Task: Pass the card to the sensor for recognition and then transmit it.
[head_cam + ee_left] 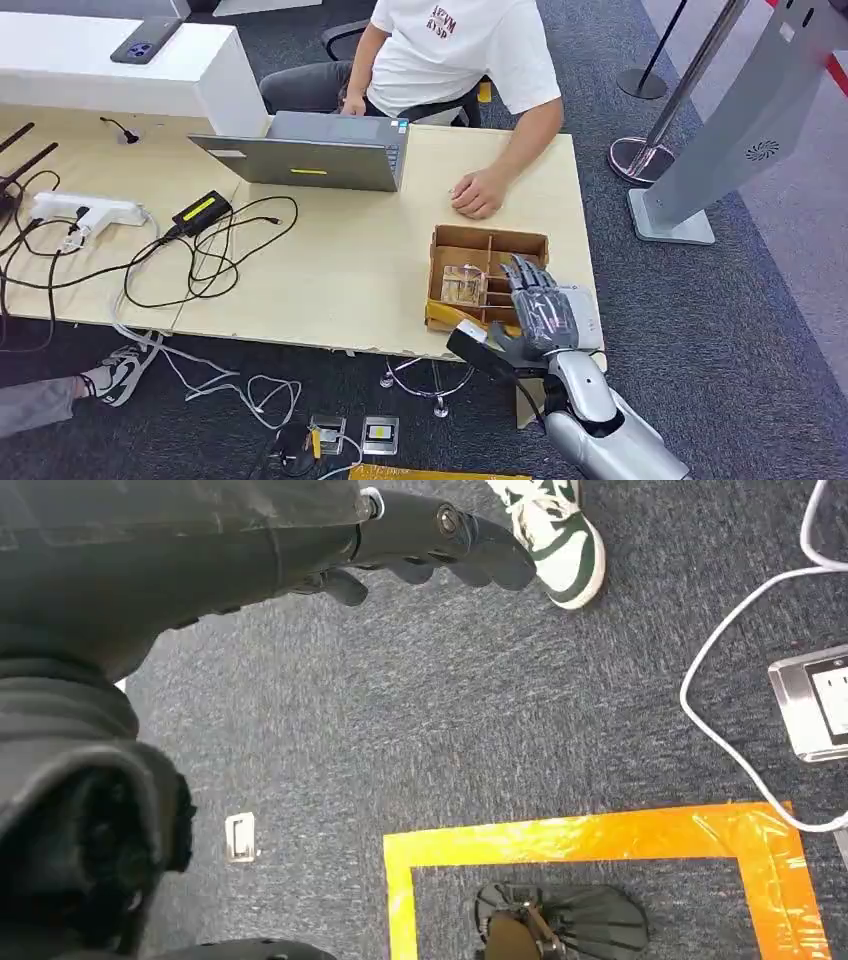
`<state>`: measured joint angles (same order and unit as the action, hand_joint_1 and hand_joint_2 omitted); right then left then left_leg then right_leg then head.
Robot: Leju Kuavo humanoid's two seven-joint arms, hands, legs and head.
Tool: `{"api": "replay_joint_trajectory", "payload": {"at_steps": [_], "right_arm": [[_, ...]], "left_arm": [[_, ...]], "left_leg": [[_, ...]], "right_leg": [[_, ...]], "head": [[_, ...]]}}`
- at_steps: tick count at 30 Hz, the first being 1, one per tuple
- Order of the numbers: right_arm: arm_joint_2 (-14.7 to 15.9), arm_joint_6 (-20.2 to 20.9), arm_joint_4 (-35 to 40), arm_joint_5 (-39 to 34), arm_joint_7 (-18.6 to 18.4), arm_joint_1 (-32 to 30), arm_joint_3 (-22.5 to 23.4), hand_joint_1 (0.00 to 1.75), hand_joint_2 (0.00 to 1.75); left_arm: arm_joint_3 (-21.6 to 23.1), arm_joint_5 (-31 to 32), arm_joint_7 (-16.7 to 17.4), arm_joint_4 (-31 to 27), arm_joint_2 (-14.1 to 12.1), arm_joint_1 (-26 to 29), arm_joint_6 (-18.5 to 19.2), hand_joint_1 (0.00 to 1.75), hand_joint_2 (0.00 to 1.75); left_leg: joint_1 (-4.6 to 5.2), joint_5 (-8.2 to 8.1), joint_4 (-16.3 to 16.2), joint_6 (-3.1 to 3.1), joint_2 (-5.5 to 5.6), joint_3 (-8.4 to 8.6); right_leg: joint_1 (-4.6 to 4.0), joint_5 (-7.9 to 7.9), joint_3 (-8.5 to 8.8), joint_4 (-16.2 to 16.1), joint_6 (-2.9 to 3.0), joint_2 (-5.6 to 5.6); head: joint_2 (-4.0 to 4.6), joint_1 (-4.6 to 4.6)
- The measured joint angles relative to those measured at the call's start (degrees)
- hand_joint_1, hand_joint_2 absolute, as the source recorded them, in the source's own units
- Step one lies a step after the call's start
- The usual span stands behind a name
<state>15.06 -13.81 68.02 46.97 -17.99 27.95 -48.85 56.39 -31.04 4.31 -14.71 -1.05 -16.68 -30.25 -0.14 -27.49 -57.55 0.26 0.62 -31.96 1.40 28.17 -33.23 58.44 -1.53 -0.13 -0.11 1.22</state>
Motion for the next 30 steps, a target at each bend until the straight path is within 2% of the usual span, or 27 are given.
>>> {"api": "replay_joint_trajectory", "payload": {"at_steps": [5, 8, 9, 13, 17, 18, 20, 25, 30], "right_arm": [[0.0, 0.5, -0.7, -0.3, 0.0, 0.0, 0.0, 1.75, 1.75], [-0.1, 0.6, -1.0, -0.4, 0.1, 0.0, 0.0, 1.68, 1.75], [-0.1, 0.6, -1.1, -0.4, 0.1, 0.1, 0.0, 1.61, 1.75], [-0.2, 0.8, -1.4, -0.9, 0.7, 0.2, 0.0, 1.59, 1.75], [-0.3, 0.5, -1.7, -1.3, 1.2, 0.2, 0.0, 1.61, 1.75], [-0.3, 0.3, -1.7, -1.3, 1.2, 0.2, 0.0, 1.71, 1.75], [-0.4, 0.1, -1.9, -1.3, 1.3, 0.2, 0.0, 1.75, 1.75], [-0.5, -1.0, -2.2, -1.0, 1.4, 0.2, 0.0, 1.75, 1.75], [-0.6, -3.8, -2.6, -0.7, 1.7, 0.2, 0.1, 1.75, 1.75]], "left_arm": [[-0.1, -0.2, 0.0, 0.0, 0.0, 0.0, -0.2, 0.00, 0.00], [-0.4, -0.4, 0.0, 0.0, 0.0, 0.2, -0.3, 0.00, 0.00], [-0.6, -0.4, 0.0, 0.0, 0.0, 0.3, -0.4, 0.00, 0.00], [-1.1, -0.4, 0.0, 0.0, 0.0, 0.3, -0.7, 0.00, 0.00], [-1.4, -0.2, 0.0, 0.0, 0.0, 0.3, -1.0, 0.00, 0.00], [-1.4, -0.2, 0.0, 0.0, 0.0, 0.3, -1.0, 0.00, 0.00], [-1.4, -0.2, 0.0, 0.0, 0.0, 0.3, -1.1, 0.00, 0.00], [-1.4, 0.1, 0.0, 0.0, 0.0, 0.3, -1.1, 0.00, 0.00], [-1.4, 0.4, 0.0, 0.0, 0.1, 0.3, -1.1, 0.00, 0.00]], "left_leg": [[0.00, 0.00, 0.0, 0.00, 0.00, -0.01], [0.00, 0.00, 0.0, 0.00, 0.01, -0.02], [0.00, 0.00, 0.0, 0.00, 0.01, -0.01], [0.00, 0.00, 0.0, 0.00, 0.02, -0.01], [0.00, 0.00, 0.0, 0.00, 0.01, 0.00], [0.00, 0.00, 0.0, 0.00, 0.01, 0.00], [0.00, 0.00, 0.0, 0.00, 0.01, 0.00], [0.00, 0.00, 0.0, 0.00, 0.02, -0.01], [0.00, 0.00, 0.0, 0.00, 0.02, -0.02]], "right_leg": [[0.00, 0.00, 0.00, 0.0, 0.00, 0.00], [0.00, 0.00, 0.00, 0.0, 0.00, 0.00], [0.00, 0.00, 0.00, 0.0, 0.00, 0.00], [0.00, 0.00, 0.00, 0.0, 0.00, 0.01], [0.00, 0.00, 0.00, 0.0, 0.00, 0.00], [0.00, 0.00, 0.00, 0.0, 0.00, 0.01], [0.00, 0.00, 0.00, 0.0, 0.00, 0.01], [0.00, 0.00, 0.00, 0.0, 0.00, 0.01], [0.00, 0.00, 0.00, 0.0, 0.00, 0.01]], "head": [[0.02, 0.00], [0.00, 0.00], [0.00, 0.00], [0.02, 0.00], [0.00, 0.02], [0.00, 0.00], [0.00, 0.00], [0.00, 0.00], [0.00, 0.00]]}}
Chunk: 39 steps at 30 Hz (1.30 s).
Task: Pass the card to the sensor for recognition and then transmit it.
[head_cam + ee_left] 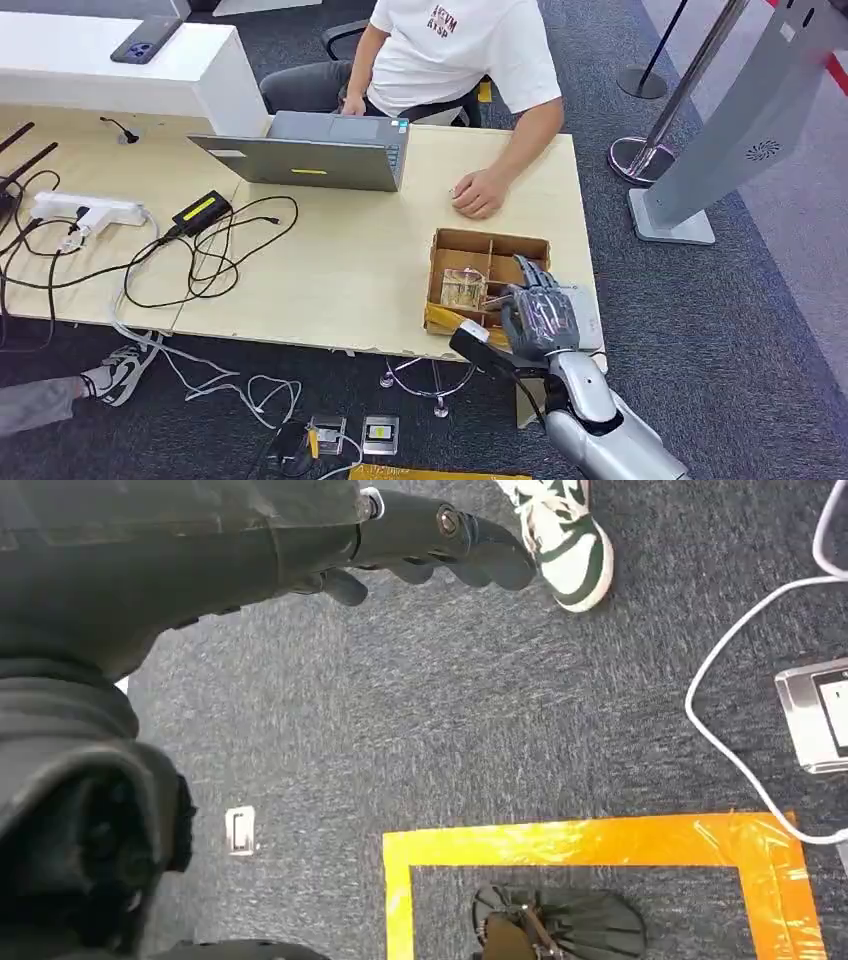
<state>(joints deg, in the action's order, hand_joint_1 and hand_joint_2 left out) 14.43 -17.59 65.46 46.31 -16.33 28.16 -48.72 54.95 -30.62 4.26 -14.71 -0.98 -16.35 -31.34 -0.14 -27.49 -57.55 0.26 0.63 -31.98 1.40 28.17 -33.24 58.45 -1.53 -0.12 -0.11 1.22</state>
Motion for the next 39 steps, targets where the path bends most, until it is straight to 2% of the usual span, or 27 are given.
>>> {"api": "replay_joint_trajectory", "payload": {"at_steps": [5, 11, 18, 23, 26, 33, 39], "right_arm": [[-0.3, -4.2, 0.1, 0.7, 0.0, 0.7, 0.9, 1.75, 1.75], [-0.2, -6.2, 1.9, 0.2, -1.5, 3.5, 3.5, 1.75, 1.75], [0.3, -5.6, 3.6, -2.3, -3.1, 8.9, 6.4, 1.75, 1.75], [0.4, -2.7, 3.2, -3.9, -3.5, 13.6, 7.1, 1.75, 1.75], [-0.4, -1.3, 0.7, -4.3, -2.9, 17.4, 6.8, 1.75, 1.75], [-4.7, 0.0, -10.0, -5.9, -1.5, 25.4, 4.7, 1.75, 1.75], [-7.2, 0.1, -17.1, -5.9, -1.5, 28.1, 3.2, 1.75, 1.75]], "left_arm": [[0.0, 0.4, -0.2, 0.0, 0.0, 0.0, -0.3, 0.00, 0.00], [0.0, 1.3, -0.2, 0.0, 0.1, 0.0, -0.5, 0.00, 0.00], [0.0, 3.1, -0.2, 0.0, 0.4, -0.1, -0.3, 0.00, 0.00], [0.0, 4.7, 0.6, -0.3, 0.8, -0.6, 0.3, 0.00, 0.00], [0.0, 5.2, 1.1, -0.3, 1.1, -1.0, 0.7, 0.00, 0.00], [0.0, 6.1, 1.3, -0.5, 1.6, -1.6, 0.9, 0.00, 0.00], [0.0, 6.1, 1.6, -0.5, 1.8, -1.6, 0.8, 0.00, 0.00]], "left_leg": [[0.00, 0.00, 0.0, 0.00, 0.00, 0.00], [0.00, 0.01, 0.0, 0.00, -0.02, 0.03], [0.00, 0.02, 0.0, 0.01, -0.01, 0.03], [0.00, 0.02, 0.0, 0.01, -0.01, -0.02], [0.00, 0.02, 0.0, 0.01, -0.01, -0.05], [-0.01, 0.06, 0.0, 0.01, 0.10, -0.09], [-0.01, 0.06, 0.0, 0.01, 0.13, -0.13]], "right_leg": [[0.00, 0.00, 0.00, 0.0, 0.00, 0.00], [0.00, -0.02, 0.00, 0.0, -0.01, -0.02], [0.00, -0.02, 0.00, 0.0, -0.02, -0.02], [0.00, -0.02, -0.02, 0.0, -0.02, -0.01], [0.00, -0.03, -0.02, 0.0, -0.02, 0.00], [-0.01, -0.03, -0.05, 0.0, -0.01, 0.04], [0.00, -0.03, -0.05, 0.0, -0.01, 0.06]], "head": [[0.00, 0.00], [0.00, 0.00], [0.00, 0.02], [0.00, 0.00], [0.00, 0.00], [0.00, 0.00], [0.00, 0.02]]}}
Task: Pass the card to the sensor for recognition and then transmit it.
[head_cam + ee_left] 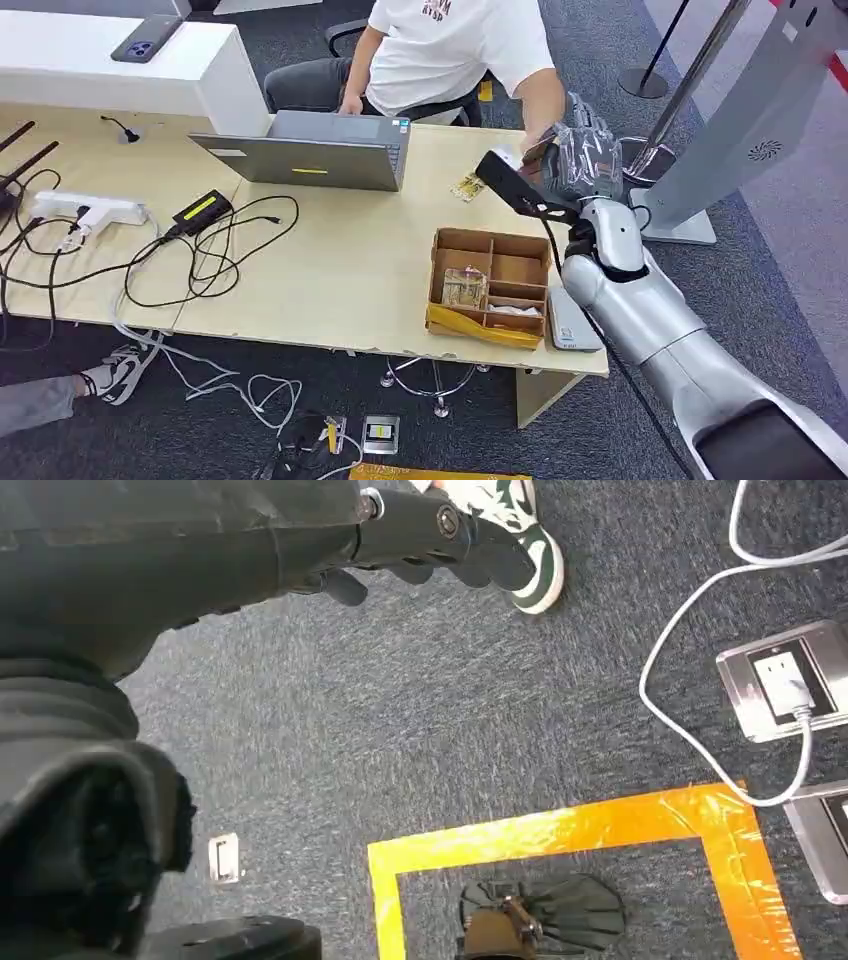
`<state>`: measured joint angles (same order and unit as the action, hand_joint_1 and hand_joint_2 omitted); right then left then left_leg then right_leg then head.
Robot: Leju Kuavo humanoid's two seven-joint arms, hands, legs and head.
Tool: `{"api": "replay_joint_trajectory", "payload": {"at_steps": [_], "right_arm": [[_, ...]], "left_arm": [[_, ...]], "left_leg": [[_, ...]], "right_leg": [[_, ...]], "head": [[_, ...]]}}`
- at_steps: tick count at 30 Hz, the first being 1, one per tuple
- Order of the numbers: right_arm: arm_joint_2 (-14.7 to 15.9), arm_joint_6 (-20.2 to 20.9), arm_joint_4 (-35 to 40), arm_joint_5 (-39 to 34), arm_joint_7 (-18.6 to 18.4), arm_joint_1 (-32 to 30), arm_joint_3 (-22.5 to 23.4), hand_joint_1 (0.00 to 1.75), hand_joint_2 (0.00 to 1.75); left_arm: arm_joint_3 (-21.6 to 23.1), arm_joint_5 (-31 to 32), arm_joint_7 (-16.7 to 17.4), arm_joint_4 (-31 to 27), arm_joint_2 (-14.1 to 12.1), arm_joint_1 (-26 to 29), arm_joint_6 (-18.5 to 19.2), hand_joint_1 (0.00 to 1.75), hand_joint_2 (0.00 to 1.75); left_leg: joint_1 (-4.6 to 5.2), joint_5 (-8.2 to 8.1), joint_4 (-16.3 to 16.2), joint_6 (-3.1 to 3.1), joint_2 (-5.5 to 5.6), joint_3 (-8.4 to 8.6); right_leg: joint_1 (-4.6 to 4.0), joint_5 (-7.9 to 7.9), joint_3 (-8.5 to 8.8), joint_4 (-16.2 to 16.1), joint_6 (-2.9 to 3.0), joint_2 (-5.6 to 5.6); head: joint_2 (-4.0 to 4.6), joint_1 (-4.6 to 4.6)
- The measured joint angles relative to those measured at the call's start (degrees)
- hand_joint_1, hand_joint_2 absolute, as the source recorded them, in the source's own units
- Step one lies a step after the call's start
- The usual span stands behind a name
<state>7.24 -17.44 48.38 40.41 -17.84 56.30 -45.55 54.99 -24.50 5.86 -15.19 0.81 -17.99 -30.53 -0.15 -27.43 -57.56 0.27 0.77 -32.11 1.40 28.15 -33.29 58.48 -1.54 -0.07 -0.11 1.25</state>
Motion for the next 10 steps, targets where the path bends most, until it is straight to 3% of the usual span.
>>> {"api": "replay_joint_trajectory", "payload": {"at_steps": [2, 7, 10], "right_arm": [[-0.7, 0.3, -1.9, -0.2, 0.1, 0.7, -0.5, 0.00, 1.75], [-2.8, -0.4, -6.0, -0.7, 1.3, 1.6, -1.9, 0.00, 1.75], [-3.6, -2.9, -7.9, -1.2, 2.9, 2.1, -2.9, 0.00, 1.75]], "left_arm": [[0.0, -0.1, 0.2, 0.0, 0.0, 0.0, -0.1, 0.00, 0.00], [0.0, -0.1, 0.7, 0.0, -0.1, 0.0, -0.2, 0.00, 0.00], [0.0, -0.1, 0.7, 0.0, -0.2, 0.1, -0.5, 0.00, 0.00]], "left_leg": [[0.00, 0.00, 0.0, 0.00, 0.00, -0.01], [0.00, 0.00, 0.0, 0.00, 0.00, -0.01], [-0.02, 0.00, 0.0, 0.00, 0.00, -0.01]], "right_leg": [[0.00, 0.00, -0.02, 0.0, 0.00, -0.01], [-0.01, 0.00, -0.04, 0.0, 0.00, 0.01], [-0.02, 0.00, -0.06, 0.0, 0.00, 0.01]], "head": [[0.00, -0.02], [0.00, -0.02], [0.00, -0.02]]}}
